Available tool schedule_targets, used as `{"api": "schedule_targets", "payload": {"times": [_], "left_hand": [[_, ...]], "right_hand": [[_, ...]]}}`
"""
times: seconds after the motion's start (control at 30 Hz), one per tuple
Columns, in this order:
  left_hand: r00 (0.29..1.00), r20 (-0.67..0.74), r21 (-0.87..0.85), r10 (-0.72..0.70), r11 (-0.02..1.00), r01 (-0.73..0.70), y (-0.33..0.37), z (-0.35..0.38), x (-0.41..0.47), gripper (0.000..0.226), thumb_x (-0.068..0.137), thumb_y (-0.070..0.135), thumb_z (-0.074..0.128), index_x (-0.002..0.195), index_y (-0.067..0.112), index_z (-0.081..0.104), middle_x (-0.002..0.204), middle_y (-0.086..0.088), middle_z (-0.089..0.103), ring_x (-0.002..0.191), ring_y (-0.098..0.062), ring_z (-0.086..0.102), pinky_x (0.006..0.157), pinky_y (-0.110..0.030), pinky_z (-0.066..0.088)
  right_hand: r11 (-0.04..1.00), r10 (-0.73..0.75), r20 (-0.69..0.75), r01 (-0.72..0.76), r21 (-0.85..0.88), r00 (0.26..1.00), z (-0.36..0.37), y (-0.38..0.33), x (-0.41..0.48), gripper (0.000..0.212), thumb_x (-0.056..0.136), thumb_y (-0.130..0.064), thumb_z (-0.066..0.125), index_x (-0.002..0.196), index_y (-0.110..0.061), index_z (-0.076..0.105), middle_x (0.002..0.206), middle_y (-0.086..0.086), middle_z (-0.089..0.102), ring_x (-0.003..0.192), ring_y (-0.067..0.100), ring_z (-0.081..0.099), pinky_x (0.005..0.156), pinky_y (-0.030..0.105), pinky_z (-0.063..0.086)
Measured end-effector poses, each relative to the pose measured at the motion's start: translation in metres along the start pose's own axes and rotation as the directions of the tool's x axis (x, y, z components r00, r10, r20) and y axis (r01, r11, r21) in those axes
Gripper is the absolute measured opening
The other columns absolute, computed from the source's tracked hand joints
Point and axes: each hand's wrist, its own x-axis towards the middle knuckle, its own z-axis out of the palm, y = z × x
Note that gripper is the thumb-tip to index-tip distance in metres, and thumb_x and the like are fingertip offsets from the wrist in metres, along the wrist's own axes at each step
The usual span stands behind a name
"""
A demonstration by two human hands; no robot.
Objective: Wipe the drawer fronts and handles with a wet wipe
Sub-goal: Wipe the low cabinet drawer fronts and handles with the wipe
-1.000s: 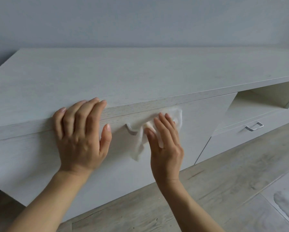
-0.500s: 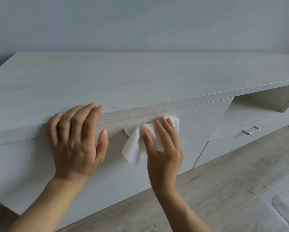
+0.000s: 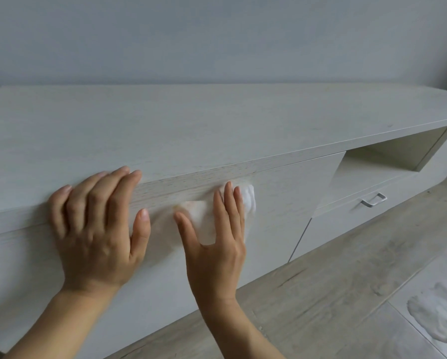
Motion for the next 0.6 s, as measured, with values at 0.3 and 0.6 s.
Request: {"api": "schedule_targets", "payload": {"times": [0.3, 0.6], "left_hand": [[1.000, 0.006, -0.082, -0.005, 0.997, 0.005, -0.002, 0.003, -0.003, 0.042, 0.102, 0.029, 0.035, 0.132, 0.004, 0.051, 0.130, -0.016, 0.053, 0.115, -0.039, 0.050, 0.091, -0.067, 0.044], [1.000, 0.007, -0.109, 0.000, 0.994, 0.001, -0.003, 0.003, -0.005, 0.042, 0.101, 0.028, 0.036, 0.131, 0.003, 0.052, 0.130, -0.016, 0.054, 0.116, -0.038, 0.049, 0.092, -0.064, 0.043]], "right_hand": [[0.981, 0.184, 0.027, -0.185, 0.062, 0.983, 0.005, -0.017, 0.000, 0.072, 0.089, -0.050, 0.054, 0.144, -0.005, 0.041, 0.155, -0.005, 0.027, 0.147, 0.006, 0.012, 0.118, 0.026, 0.017], [0.957, 0.252, 0.034, -0.254, 0.138, 0.967, -0.001, -0.021, 0.002, 0.051, 0.084, -0.049, 0.056, 0.122, -0.016, 0.065, 0.149, -0.015, 0.037, 0.143, -0.004, 0.017, 0.112, 0.014, 0.022]]}}
